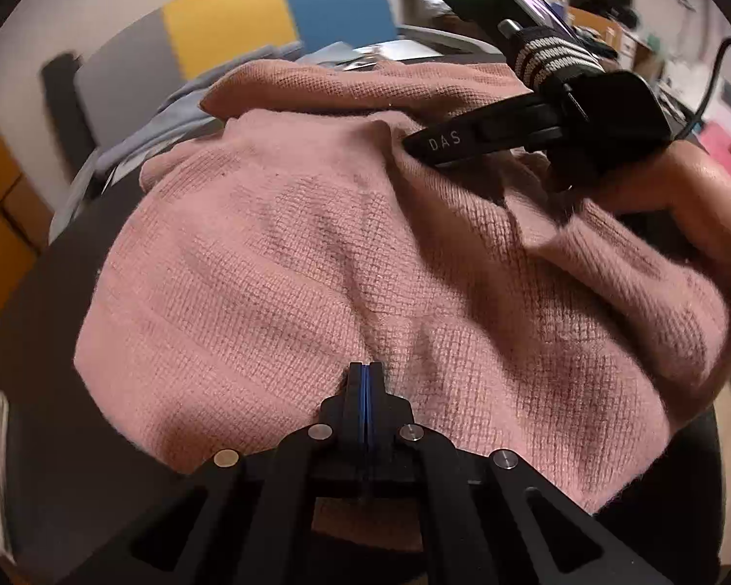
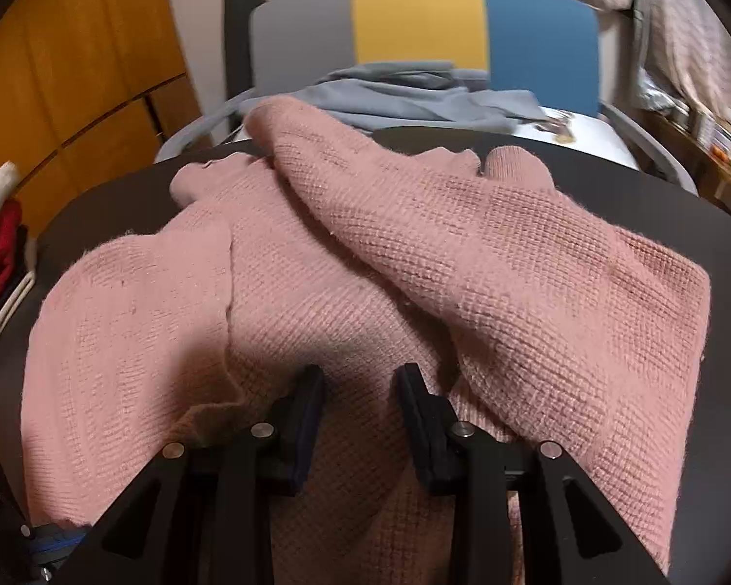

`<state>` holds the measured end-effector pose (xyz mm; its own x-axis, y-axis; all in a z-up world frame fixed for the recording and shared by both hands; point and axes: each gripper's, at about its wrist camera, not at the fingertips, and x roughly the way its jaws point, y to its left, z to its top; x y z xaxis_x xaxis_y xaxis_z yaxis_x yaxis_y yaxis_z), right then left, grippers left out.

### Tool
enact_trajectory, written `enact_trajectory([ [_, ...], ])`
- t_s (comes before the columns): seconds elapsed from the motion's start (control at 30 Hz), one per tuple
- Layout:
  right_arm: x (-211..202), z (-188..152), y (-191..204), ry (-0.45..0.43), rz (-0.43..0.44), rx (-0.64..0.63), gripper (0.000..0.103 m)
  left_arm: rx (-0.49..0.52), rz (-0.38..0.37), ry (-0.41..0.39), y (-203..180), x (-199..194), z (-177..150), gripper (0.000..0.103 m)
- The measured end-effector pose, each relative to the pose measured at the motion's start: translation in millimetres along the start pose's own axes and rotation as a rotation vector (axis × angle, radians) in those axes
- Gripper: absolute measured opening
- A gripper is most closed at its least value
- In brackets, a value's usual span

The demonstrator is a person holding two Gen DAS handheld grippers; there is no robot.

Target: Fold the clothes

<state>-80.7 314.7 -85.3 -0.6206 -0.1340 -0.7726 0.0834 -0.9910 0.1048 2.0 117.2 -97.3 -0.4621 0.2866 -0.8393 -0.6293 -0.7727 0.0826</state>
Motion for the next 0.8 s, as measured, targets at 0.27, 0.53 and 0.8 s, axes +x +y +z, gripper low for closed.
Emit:
enact_trajectory([
  [0.27, 10.8, -1.5, 45.8, 0.022, 0.029, -0.116, 0.034, -0.131, 0.013, 0.019, 41.5, -17.1, -20.3, 0.0],
  [0.53, 8.4, -7.7, 49.2, 0.02, 0.025, -0.092, 0.034, -0.116, 0.204, -0.059, 85.0, 4.5, 45.6, 0.033],
  [0.8, -19.3, 4.8, 57.6, 0.075, -0.113, -0.109, 0.034, -0.093, 0.404, -0.092, 133.5, 10.2, 68.1, 0.087],
])
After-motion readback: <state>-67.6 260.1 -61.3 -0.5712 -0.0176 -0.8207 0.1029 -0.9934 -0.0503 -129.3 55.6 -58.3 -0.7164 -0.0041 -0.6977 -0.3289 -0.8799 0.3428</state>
